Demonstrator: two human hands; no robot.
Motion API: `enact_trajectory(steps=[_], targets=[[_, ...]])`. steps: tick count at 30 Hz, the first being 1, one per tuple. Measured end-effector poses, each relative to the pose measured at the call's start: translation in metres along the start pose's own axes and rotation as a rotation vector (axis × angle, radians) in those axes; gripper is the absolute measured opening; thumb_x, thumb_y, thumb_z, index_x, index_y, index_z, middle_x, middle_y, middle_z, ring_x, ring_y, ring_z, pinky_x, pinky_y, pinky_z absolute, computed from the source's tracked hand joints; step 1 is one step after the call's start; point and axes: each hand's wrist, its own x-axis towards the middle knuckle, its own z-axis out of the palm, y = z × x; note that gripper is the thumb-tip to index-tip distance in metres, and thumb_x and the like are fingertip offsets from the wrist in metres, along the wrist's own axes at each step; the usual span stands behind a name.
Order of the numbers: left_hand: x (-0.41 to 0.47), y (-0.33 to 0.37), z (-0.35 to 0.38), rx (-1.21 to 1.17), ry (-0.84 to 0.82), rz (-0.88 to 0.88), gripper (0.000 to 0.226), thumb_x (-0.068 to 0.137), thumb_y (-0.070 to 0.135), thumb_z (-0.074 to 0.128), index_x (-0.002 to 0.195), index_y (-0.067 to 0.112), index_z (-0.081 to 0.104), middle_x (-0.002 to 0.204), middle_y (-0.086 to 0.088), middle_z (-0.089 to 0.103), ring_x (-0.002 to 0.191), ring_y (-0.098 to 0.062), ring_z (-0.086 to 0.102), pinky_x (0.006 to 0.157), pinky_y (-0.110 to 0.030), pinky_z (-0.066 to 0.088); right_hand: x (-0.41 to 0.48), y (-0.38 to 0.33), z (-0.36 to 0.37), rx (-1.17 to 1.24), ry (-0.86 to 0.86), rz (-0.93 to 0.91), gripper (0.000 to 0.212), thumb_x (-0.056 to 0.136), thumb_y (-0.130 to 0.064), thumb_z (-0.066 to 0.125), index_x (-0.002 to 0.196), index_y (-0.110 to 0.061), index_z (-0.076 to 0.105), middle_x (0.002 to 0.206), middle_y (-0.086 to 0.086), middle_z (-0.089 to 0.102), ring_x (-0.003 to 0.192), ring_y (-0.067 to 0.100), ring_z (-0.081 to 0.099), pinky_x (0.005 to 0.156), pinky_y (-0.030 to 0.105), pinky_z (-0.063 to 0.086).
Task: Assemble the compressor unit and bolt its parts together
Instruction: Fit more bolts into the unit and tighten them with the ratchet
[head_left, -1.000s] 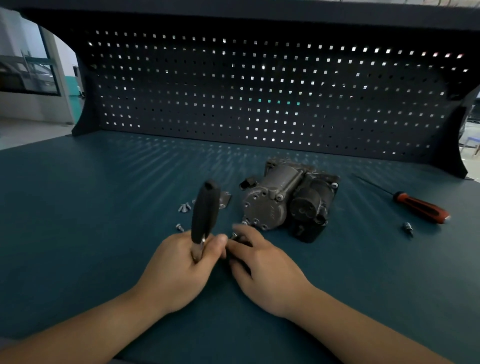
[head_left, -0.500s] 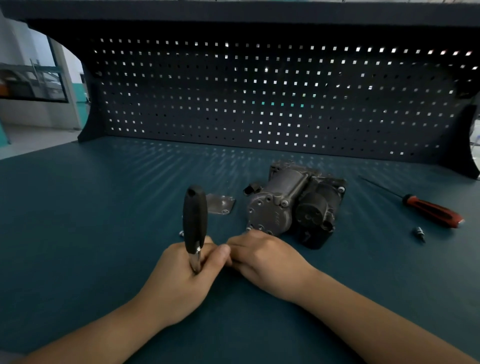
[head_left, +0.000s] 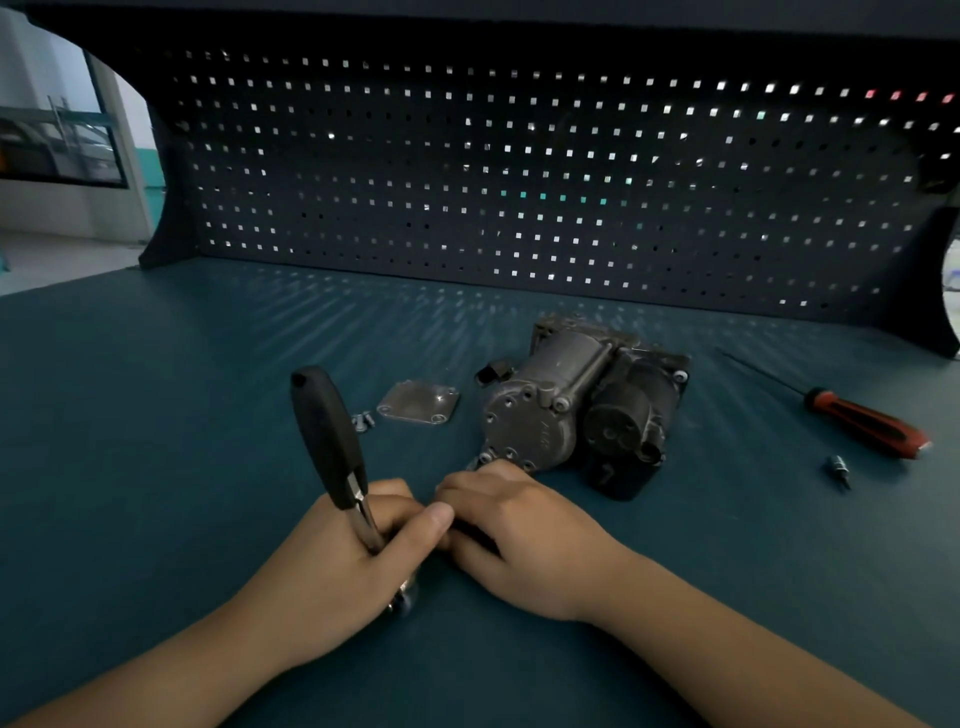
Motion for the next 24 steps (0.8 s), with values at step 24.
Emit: enact_trajectory(steps=[24], targets=[[-0.004,0.003,-0.004,0.059,-0.079,0.030,0.048,0.071,0.064,0.035,0.071,0.026,0.064,0.074,0.009,0.056,0.066,-0.009,0.057,0.062,-0.016,0.041,-0.004,-0.012,0.002,-0.063,0.021,0.037,0.020,0.092,-0.024,0.043,0.097,-0.012,0.058,0.102,0.001,0.056,0.097,0.018,0.043,0.089,0.032,0.038]])
